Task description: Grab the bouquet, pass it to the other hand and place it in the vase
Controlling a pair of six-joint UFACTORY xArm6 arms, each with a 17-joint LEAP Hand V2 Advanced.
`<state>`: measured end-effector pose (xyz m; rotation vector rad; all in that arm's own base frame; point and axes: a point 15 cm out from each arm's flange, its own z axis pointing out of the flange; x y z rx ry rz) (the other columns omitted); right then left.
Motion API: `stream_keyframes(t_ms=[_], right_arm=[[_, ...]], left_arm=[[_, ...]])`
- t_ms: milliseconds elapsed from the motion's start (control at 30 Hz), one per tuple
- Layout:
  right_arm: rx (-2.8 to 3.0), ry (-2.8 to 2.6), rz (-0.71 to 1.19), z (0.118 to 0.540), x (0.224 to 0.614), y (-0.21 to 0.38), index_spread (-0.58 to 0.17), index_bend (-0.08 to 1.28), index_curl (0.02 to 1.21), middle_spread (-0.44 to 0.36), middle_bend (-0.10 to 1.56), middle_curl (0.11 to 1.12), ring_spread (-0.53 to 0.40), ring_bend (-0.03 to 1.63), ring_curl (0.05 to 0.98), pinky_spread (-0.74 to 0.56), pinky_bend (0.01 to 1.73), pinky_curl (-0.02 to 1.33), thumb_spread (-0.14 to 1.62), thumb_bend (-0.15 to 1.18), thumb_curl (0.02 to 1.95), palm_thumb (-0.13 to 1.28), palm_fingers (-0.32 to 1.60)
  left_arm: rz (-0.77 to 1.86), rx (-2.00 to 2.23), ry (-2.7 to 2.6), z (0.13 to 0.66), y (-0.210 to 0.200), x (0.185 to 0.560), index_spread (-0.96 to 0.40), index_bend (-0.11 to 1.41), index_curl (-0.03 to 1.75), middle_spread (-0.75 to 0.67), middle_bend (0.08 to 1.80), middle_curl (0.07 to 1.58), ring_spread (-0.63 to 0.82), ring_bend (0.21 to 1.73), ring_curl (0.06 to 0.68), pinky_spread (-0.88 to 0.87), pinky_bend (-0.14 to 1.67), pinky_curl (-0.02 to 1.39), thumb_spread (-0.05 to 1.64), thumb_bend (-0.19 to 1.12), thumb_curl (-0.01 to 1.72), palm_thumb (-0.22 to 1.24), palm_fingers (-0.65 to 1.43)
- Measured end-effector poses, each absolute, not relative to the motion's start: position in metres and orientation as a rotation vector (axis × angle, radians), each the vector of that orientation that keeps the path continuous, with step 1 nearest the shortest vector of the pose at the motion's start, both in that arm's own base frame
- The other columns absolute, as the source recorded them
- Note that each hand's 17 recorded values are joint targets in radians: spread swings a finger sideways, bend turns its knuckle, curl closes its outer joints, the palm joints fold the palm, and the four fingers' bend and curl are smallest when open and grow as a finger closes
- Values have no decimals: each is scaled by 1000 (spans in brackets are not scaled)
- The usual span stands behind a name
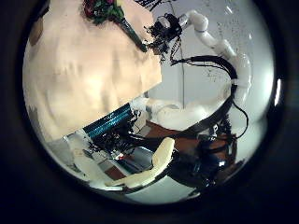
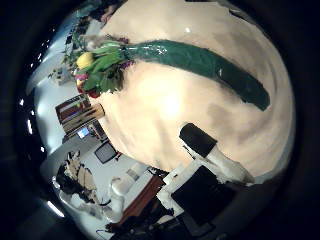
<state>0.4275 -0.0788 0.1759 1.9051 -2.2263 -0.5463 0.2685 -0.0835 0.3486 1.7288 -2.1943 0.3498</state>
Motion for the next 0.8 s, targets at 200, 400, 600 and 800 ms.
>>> stream_keyframes(t_ms=[200, 400, 600, 800], right_arm=[[1905, -2219, -554, 156, 435, -79, -154, 155, 261, 69, 341, 352, 63, 604, 213, 273, 381, 273, 1036, -22, 375, 648, 251], [1895, -2211, -570, 149, 434, -77, -152, 155, 263, 70, 349, 354, 56, 614, 210, 261, 372, 271, 1033, -25, 379, 650, 261], [1898, -2202, -574, 149, 434, -75, -152, 157, 264, 70, 356, 355, 55, 620, 207, 253, 370, 272, 1032, -25, 380, 650, 268], [1902, -2200, -569, 148, 435, -74, -152, 158, 267, 70, 357, 353, 54, 620, 205, 251, 367, 272, 1032, -25, 381, 650, 269]], left_arm=[[351, 1733, -2192, 348, -82, 270, 309, 170, 304, 543, 181, 250, 651, 394, 226, 592, 213, 320, 751, -38, 329, 198, -19], [348, 1738, -2186, 347, -80, 270, 309, 169, 303, 543, 184, 254, 651, 395, 223, 592, 212, 320, 751, -38, 329, 198, -17], [347, 1736, -2183, 345, -80, 271, 313, 171, 305, 543, 183, 255, 651, 395, 220, 592, 210, 320, 751, -38, 329, 198, -16], [340, 1733, -2182, 344, -81, 270, 314, 170, 307, 543, 183, 255, 651, 397, 218, 592, 210, 321, 751, -38, 329, 198, -16]])
